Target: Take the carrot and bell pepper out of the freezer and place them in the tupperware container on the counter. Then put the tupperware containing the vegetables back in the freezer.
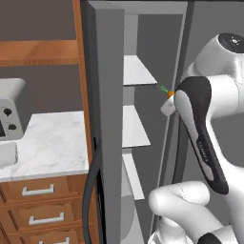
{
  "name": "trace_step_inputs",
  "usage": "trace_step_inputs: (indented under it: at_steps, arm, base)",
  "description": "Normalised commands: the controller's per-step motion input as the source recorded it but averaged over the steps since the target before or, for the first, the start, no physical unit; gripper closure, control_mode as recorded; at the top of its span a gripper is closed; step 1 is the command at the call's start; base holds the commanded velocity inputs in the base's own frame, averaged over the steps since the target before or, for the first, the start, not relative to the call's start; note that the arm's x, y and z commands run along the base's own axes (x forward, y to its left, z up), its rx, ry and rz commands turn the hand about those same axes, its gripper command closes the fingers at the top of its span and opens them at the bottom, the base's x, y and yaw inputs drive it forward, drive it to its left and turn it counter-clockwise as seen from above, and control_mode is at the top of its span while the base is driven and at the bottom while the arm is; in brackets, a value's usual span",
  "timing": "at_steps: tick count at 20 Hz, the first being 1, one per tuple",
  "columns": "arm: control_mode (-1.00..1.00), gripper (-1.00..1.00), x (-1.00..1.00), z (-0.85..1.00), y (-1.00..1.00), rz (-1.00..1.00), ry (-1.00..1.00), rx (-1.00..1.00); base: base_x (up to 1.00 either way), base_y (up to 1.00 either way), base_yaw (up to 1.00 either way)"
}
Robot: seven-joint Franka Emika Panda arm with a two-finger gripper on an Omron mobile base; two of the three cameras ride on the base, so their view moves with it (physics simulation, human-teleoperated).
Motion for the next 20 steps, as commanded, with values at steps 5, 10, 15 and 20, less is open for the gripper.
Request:
trace_step_inputs:
  at_steps: [5,10,15,20]
  arm:
    - [-1.0,1.0,-0.88,0.3,-0.45,0.06,-0.07,0.09]
    - [-1.0,1.0,-0.58,0.21,-0.32,0.09,0.0,0.06]
    - [-1.0,1.0,-0.04,0.0,-0.08,0.03,0.01,0.02]
    - [-1.0,1.0,0.0,0.0,0.0,0.0,0.0,0.0]
  base:
    - [0.0,0.0,0.0]
    - [0.0,0.0,0.0]
    - [0.0,0.0,0.0]
    - [0.0,0.0,0.0]
